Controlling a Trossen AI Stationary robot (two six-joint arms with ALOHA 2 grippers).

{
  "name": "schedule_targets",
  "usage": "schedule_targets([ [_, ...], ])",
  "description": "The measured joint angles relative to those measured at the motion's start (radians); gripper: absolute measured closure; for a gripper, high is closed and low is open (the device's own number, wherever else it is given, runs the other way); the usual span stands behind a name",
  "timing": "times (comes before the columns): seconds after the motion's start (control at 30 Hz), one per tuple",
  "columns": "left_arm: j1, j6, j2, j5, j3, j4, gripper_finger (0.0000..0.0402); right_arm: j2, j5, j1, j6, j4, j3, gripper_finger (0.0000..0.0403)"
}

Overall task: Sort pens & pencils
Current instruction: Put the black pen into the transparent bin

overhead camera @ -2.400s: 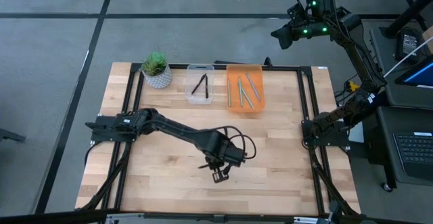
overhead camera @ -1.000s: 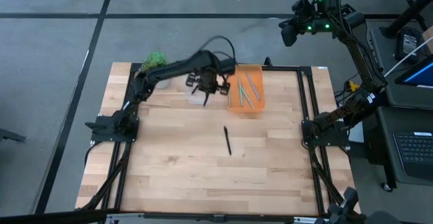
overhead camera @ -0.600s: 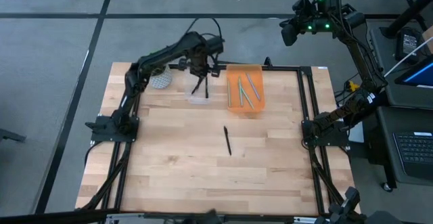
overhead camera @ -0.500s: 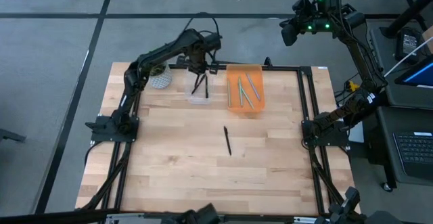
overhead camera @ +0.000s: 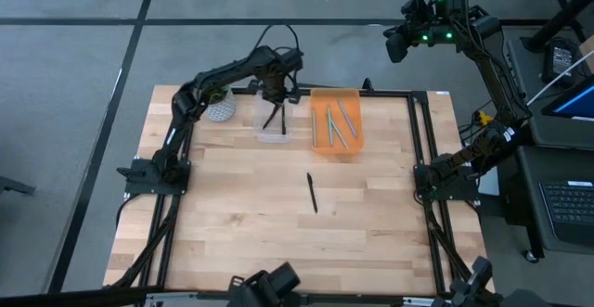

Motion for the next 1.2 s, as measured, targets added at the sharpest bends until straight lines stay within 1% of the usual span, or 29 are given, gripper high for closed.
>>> schedule_targets([
  [0.07, 0.006, 0.008, 0.0, 0.004, -0.033, -0.005, 0.0388, 0.0, -0.003, 0.0, 0.0, 0.0, 0.0, 0.0363],
  [0.13, 0.007, 0.015, -0.001, 0.01, -0.07, 0.049, 0.0388, 0.0, -0.005, 0.0, 0.0, 0.003, 0.0, 0.0363],
  [0.2, 0.007, 0.017, 0.0, 0.012, -0.092, 0.066, 0.0388, 0.0, -0.005, 0.002, 0.003, 0.012, 0.0, 0.0363],
  [0.4, 0.013, 0.036, 0.0, 0.034, -0.114, 0.111, 0.0388, 0.0, -0.008, 0.007, 0.024, 0.033, 0.0, 0.0363],
  [0.53, 0.018, 0.059, -0.001, 0.034, -0.114, 0.107, 0.0387, 0.0, -0.008, 0.006, 0.024, 0.038, 0.0, 0.0363],
  [0.6, 0.019, 0.073, -0.001, 0.031, -0.114, 0.112, 0.0372, 0.0, -0.008, 0.006, 0.024, 0.038, 0.0, 0.0363],
  [0.73, 0.017, 0.075, -0.001, 0.003, -0.114, 0.129, 0.033, 0.0, -0.009, 0.006, 0.024, 0.038, 0.0, 0.0363],
  [0.8, 0.018, 0.076, -0.001, 0.003, -0.114, 0.134, 0.0317, 0.0, -0.009, 0.006, 0.024, 0.038, 0.0, 0.0363],
  [1.1, 0.017, 0.095, -0.001, 0.003, -0.114, 0.157, 0.0307, 0.0, -0.009, 0.006, 0.024, 0.037, 0.0, 0.0363],
  [1.2, 0.006, 0.1, -0.002, 0.035, -0.114, 0.156, 0.0307, 0.0, -0.008, 0.006, 0.023, 0.037, 0.0, 0.0363],
])
